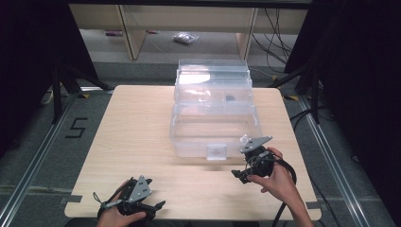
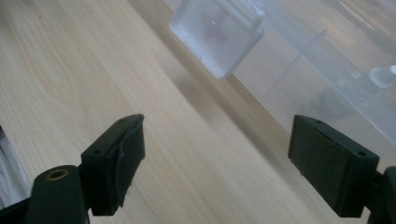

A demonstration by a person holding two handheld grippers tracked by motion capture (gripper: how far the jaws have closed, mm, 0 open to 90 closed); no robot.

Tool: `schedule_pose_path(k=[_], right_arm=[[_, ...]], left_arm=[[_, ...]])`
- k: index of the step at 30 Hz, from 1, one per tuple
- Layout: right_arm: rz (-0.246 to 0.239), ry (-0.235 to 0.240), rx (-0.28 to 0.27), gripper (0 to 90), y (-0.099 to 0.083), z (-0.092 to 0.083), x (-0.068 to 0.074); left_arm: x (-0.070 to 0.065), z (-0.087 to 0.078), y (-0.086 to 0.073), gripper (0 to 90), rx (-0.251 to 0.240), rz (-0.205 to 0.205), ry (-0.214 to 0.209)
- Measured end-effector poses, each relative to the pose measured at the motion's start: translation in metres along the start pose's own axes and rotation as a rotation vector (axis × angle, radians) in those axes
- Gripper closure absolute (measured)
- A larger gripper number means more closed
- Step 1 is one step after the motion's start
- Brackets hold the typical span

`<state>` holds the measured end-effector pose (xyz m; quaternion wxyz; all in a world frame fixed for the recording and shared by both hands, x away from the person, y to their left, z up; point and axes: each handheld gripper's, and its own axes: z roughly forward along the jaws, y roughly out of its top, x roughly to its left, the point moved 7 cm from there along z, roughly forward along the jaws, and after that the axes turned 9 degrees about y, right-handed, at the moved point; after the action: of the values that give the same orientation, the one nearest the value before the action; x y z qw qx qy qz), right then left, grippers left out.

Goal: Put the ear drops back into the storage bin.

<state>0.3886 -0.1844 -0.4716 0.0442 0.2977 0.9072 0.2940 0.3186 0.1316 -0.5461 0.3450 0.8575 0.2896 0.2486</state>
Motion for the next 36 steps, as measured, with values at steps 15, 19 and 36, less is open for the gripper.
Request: schedule_pose_path(k=[15,19,36], right_arm=[[-0.02,-0.006,-0.063,20.1,-0.008,0.011,0.009],[-0.047,-0.005,-0.076,20.0,-0.01,0.015,0.011],[-0.035,0.032,-0.106,19.1,-0.034,0.027,0.016]], left_arm=[[0.0,0.0,0.0,15.0,0.001,-0.009,0.005],[-0.001,0.0,0.0,15.0,-0.004,-0.006,-0.003],[0.001,0.0,0.0,15.0,0.002,0.004,0.008]])
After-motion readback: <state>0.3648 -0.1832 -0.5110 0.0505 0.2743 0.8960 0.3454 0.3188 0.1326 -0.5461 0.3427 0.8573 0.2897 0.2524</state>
